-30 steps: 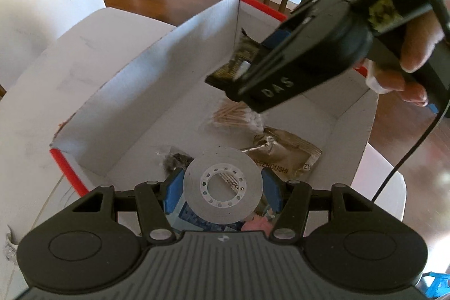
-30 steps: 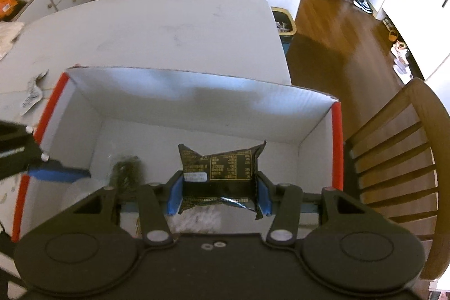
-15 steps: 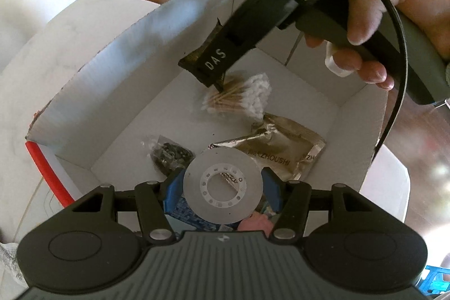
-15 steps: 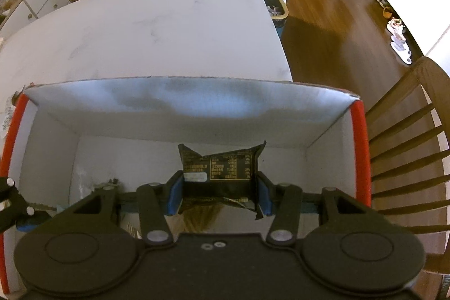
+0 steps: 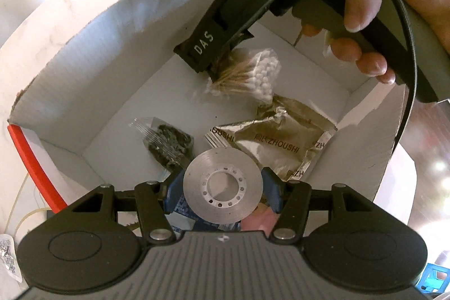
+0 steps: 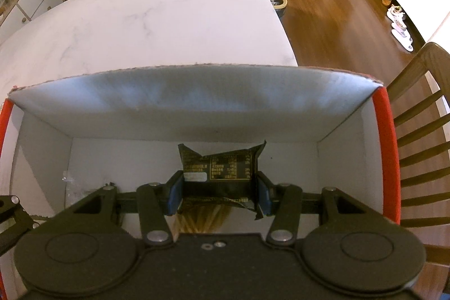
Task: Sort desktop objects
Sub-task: 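Lower the black bag into the box with the right tool while the left tool lowers the tape roll, then open the right tool releasing the black bag while the left tool opens releasing the tape roll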
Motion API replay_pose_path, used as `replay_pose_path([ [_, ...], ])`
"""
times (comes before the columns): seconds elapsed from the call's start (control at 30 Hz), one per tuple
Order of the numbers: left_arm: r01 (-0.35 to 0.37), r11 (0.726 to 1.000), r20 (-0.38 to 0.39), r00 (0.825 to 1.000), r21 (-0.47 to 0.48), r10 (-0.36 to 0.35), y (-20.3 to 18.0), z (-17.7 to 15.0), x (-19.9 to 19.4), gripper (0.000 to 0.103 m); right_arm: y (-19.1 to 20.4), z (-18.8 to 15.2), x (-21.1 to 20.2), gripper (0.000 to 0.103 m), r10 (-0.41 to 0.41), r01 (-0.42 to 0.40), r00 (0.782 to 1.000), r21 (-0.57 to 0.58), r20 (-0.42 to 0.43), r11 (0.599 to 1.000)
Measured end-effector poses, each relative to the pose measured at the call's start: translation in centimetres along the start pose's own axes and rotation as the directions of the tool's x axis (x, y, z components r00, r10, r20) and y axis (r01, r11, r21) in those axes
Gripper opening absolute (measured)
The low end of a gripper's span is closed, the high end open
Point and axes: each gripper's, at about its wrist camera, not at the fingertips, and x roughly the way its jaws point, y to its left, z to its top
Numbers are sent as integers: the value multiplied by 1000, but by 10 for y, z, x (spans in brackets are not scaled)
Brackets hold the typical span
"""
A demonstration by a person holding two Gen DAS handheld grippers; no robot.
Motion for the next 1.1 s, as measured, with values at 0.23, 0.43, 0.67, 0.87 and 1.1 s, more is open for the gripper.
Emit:
replay_pose_path([
  [0.23,-4,1000,-19,1000,-3,4,-2,-2,8,58,1,4,5,52,2,-2,1000,13,-7,1000],
  [0.43,-3,1000,-29,1000,-4,3,-3,-1,14,58,1,8,14,53,-6,6,1000,24,-3,1000],
  [0.67,-10,1000,-41,999,-5,9,-4,1,16,58,5,7,14,57,-28,28,1000,22,-4,999],
  [0.87,-11,1000,-30,1000,-15,11,-4,1,12,58,7,6,4,72,-19,19,1000,5,16,1000],
  [1.1,-10,1000,-7,1000,-29,10,-6,1,3,62,9,3,-13,76,-8,8,999,10,36,1000],
])
